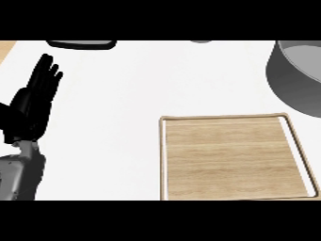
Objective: Pick the bell pepper from the tray and place it in the pot
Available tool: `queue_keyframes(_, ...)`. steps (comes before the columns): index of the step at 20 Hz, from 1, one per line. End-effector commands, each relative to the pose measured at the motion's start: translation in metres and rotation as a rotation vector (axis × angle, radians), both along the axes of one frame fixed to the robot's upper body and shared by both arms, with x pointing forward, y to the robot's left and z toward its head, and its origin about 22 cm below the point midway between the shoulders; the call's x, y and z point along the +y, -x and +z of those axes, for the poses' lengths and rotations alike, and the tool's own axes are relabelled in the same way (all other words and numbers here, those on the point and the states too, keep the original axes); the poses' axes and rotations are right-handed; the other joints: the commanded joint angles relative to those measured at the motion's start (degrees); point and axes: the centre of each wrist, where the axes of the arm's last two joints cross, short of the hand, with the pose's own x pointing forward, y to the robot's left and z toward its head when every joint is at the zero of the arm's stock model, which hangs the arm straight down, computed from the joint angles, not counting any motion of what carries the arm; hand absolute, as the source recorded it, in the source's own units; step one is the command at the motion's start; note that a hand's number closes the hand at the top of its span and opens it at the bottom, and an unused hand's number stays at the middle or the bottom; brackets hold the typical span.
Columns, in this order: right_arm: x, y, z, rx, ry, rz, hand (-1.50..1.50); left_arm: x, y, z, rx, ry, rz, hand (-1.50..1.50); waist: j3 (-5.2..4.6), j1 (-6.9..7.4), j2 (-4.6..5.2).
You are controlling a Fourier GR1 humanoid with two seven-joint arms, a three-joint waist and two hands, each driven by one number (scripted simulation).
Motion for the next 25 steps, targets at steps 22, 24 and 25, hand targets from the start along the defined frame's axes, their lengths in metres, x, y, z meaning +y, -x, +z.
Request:
queue_keyframes(22,-0.075,0.066,0.026,0.012,-0.324,0.042,-1.50,-0.004,0.002,-0.001,-0.013,0.012,0.010,0.00,2.04,0.50,1.80)
queue_keyframes(24,-0.079,0.072,0.024,0.027,-0.321,0.031,-1.50,-0.001,0.005,0.003,-0.014,0.001,0.001,0.00,2.12,0.91,1.61)
queue_keyframes(25,-0.081,0.074,0.026,0.045,-0.313,0.048,-1.50,-0.004,0.004,-0.001,-0.004,0.010,0.008,0.00,2.08,0.58,1.62)
